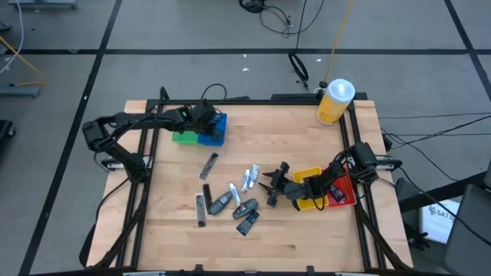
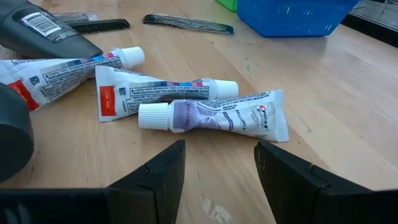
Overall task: Pick & Place Travel size toiletries
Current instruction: Put the black comb into the blue bin, then put the black deodorant into the green bin
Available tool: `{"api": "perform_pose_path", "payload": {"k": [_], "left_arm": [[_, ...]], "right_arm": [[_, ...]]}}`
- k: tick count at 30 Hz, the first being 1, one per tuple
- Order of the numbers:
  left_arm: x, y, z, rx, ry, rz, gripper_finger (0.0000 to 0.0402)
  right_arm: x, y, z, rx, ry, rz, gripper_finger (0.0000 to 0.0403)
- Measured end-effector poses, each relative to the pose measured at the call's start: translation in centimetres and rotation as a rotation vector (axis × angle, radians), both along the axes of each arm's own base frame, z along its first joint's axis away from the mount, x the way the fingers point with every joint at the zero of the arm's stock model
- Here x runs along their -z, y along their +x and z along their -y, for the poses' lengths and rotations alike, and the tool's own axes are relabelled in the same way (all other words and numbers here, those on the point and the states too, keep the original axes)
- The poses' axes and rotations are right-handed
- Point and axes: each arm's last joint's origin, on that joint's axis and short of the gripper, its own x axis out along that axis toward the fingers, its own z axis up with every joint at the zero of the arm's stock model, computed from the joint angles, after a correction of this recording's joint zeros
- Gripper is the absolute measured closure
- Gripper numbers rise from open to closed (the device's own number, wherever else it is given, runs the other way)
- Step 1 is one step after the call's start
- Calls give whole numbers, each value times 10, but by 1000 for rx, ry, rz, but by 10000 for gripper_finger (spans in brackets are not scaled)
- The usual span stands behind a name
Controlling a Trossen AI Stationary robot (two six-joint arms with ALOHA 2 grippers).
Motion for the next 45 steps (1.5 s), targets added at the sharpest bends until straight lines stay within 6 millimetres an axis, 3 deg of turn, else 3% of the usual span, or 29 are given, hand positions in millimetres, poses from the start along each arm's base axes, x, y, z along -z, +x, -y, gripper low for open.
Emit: {"api": "perform_pose_path", "payload": {"k": [8,13,16,20,25,31,36,42,45], "left_arm": [[-1,-6,-3,15,-36,-6,264],[-27,-13,4,108,-17,93,224],[-46,-12,24,213,-2,158,219],[-58,-12,68,341,27,177,229],[-43,-16,127,429,86,135,249],[-11,-21,176,445,31,251,267],[18,-17,193,389,-80,410,265],[20,-9,209,543,-83,429,206],[13,-5,217,609,-60,447,161]], "right_arm": [[0,0,0,0,0,0,218],[0,0,0,0,0,0,218],[0,0,0,0,0,0,218],[0,0,0,0,0,0,218],[0,0,0,0,-5,-3,218],[0,0,2,4,-7,-3,218],[0,0,2,5,-8,-2,218],[-3,4,0,-110,25,16,218],[-17,8,0,-173,39,104,218]]}}
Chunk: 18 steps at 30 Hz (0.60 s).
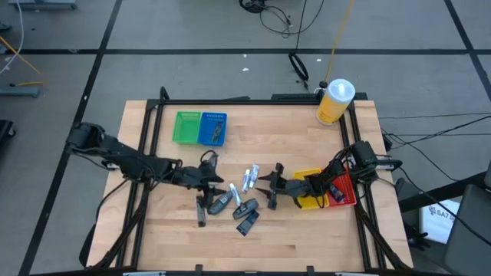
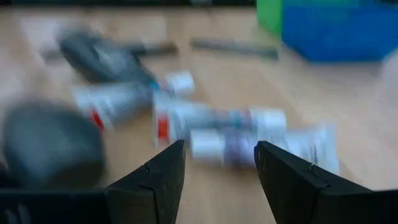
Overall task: Pick & Place Travel size toiletries
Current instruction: Put the black deodorant into the green bin
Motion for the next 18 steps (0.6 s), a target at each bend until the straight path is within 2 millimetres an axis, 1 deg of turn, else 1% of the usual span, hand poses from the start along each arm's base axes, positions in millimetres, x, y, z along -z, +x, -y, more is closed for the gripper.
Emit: {"api": "perform_pose_path", "payload": {"k": [3,6,10,13,16,18], "left_arm": [[-4,1,8,25,-4,-3,127],[-5,-2,17,31,19,-59,113],[-2,-9,28,-17,37,-117,112],[4,-10,35,-73,5,-133,119],[11,-6,45,-103,-51,-113,123],[20,-2,51,-134,-73,-107,122]], "right_arm": [[-23,2,1,-2,-25,86,218],[-50,0,3,-7,-67,133,218],[-94,-8,5,-17,-154,234,218],[-124,-16,12,-3,-244,309,218],[-144,-23,20,28,-309,352,218],[-148,-25,24,38,-316,349,218]]}}
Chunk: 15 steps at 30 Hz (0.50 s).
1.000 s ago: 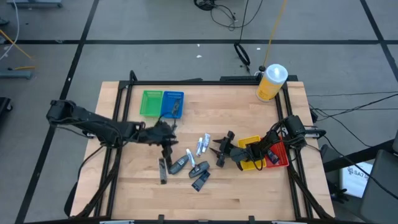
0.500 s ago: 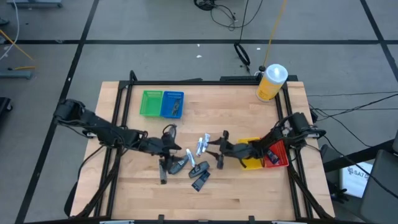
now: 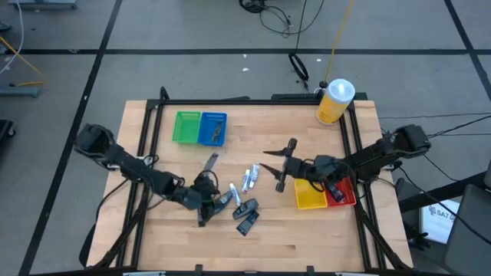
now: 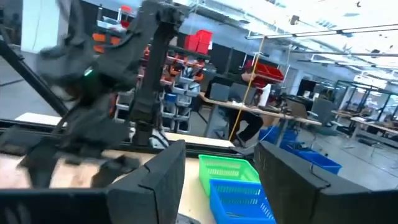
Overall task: Pick & Place Travel size toiletries
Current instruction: Put the black deodorant into the green bin
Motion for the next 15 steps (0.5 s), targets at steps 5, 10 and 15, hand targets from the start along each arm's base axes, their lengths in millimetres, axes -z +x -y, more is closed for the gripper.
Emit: {"api": "perform_pose_path", "payload": {"k": [5,10,15], "left_arm": [[22,12,8,-109,-21,-126,119],[21,31,17,-106,16,-345,119],[15,41,20,-87,95,-507,148]], "right_arm": [[4,-1,2,6,-16,-78,218],[5,-1,2,6,-26,-84,218],[5,-1,2,8,-48,-96,218]]}}
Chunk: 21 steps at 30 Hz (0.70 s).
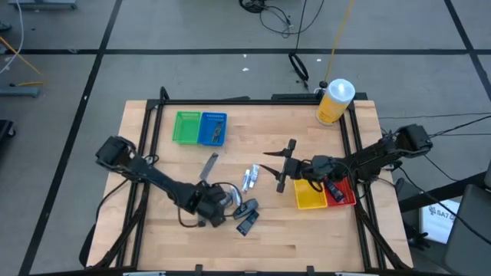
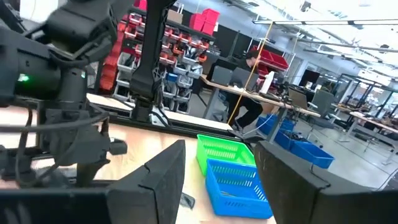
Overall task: Pick & Place Travel size toiletries
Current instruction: Put the black deodorant into the green bin
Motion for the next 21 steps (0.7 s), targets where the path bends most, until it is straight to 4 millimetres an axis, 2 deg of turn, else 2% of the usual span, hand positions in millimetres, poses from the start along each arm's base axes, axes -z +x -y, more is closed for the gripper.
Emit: {"api": "perform_pose_path", "payload": {"k": [5,10,15,18,21], "left_arm": [[-4,0,-9,-21,-2,-72,206],[-17,-8,-23,-125,-32,-121,206],[-64,-20,-43,-226,48,-70,206],[-96,-33,-67,-308,152,-28,203],[-118,-46,-101,-389,217,-4,197]], "right_arm": [[2,0,0,1,-19,-23,218],[2,0,0,2,-31,-25,218],[2,0,0,3,-41,-32,218],[2,0,0,3,-45,-33,218],[2,0,0,3,-45,-33,218]]}}
